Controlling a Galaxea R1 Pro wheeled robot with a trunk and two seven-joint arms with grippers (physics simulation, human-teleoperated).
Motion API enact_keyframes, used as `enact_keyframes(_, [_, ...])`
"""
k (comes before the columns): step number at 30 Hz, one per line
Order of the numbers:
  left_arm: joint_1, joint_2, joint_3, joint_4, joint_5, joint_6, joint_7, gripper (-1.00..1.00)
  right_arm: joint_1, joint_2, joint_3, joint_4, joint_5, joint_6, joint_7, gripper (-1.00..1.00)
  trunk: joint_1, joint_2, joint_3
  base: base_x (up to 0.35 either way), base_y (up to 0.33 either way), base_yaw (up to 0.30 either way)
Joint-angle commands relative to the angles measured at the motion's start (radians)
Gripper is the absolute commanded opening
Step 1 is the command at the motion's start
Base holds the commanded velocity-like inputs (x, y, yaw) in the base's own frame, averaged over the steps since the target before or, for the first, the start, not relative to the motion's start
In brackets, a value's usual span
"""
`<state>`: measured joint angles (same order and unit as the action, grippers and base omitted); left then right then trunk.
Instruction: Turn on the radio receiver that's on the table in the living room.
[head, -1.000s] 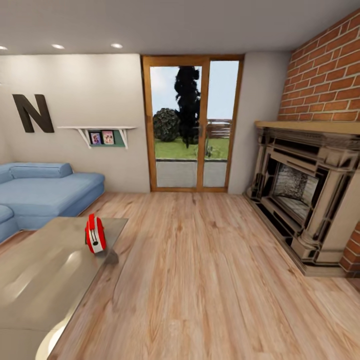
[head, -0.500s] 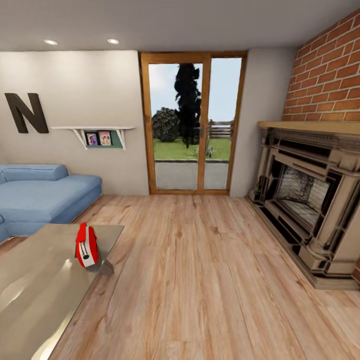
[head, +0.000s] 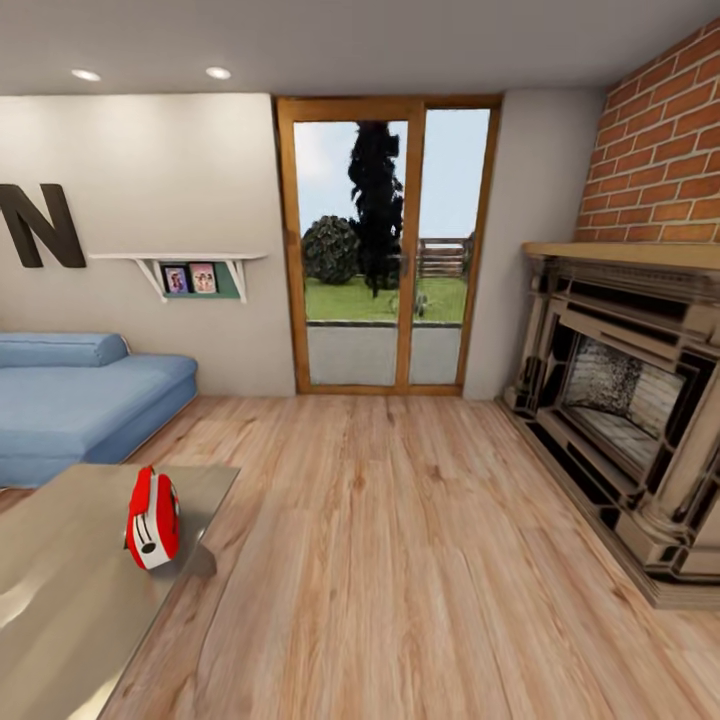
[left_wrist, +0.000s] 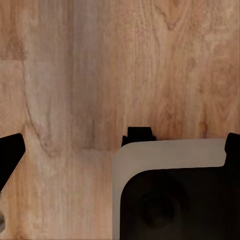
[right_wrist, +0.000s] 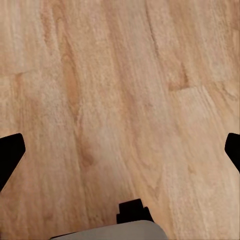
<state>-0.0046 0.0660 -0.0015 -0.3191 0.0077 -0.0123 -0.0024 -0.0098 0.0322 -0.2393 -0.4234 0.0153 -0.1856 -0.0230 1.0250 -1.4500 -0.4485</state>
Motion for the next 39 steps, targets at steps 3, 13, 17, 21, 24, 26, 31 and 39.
enact_keyframes(3, [0.000, 0.000, 0.000, 0.000, 0.000, 0.000, 0.000, 1.00, 0.000, 0.000, 0.000, 0.000, 0.000, 0.000, 0.000, 1.00, 0.000, 0.000, 0.000, 0.329, 0.000, 0.000])
enact_keyframes(13, [0.000, 0.000, 0.000, 0.000, 0.000, 0.000, 0.000, 1.00, 0.000, 0.000, 0.000, 0.000, 0.000, 0.000, 0.000, 1.00, 0.000, 0.000, 0.000, 0.329, -0.008, 0.000])
enact_keyframes(17, [0.000, 0.000, 0.000, 0.000, 0.000, 0.000, 0.000, 1.00, 0.000, 0.000, 0.000, 0.000, 0.000, 0.000, 0.000, 1.00, 0.000, 0.000, 0.000, 0.329, -0.072, 0.000])
enact_keyframes(21, [0.000, 0.000, 0.000, 0.000, 0.000, 0.000, 0.000, 1.00, 0.000, 0.000, 0.000, 0.000, 0.000, 0.000, 0.000, 1.00, 0.000, 0.000, 0.000, 0.329, -0.102, 0.000])
enact_keyframes(24, [0.000, 0.000, 0.000, 0.000, 0.000, 0.000, 0.000, 1.00, 0.000, 0.000, 0.000, 0.000, 0.000, 0.000, 0.000, 1.00, 0.000, 0.000, 0.000, 0.329, -0.112, 0.000])
enact_keyframes(26, [0.000, 0.000, 0.000, 0.000, 0.000, 0.000, 0.000, 1.00, 0.000, 0.000, 0.000, 0.000, 0.000, 0.000, 0.000, 1.00, 0.000, 0.000, 0.000, 0.329, -0.116, 0.000])
enact_keyframes(31, [0.000, 0.000, 0.000, 0.000, 0.000, 0.000, 0.000, 1.00, 0.000, 0.000, 0.000, 0.000, 0.000, 0.000, 0.000, 1.00, 0.000, 0.000, 0.000, 0.329, -0.118, 0.000])
enact_keyframes(39, [0.000, 0.000, 0.000, 0.000, 0.000, 0.000, 0.000, 1.00, 0.000, 0.000, 0.000, 0.000, 0.000, 0.000, 0.000, 1.00, 0.000, 0.000, 0.000, 0.329, -0.118, 0.000])
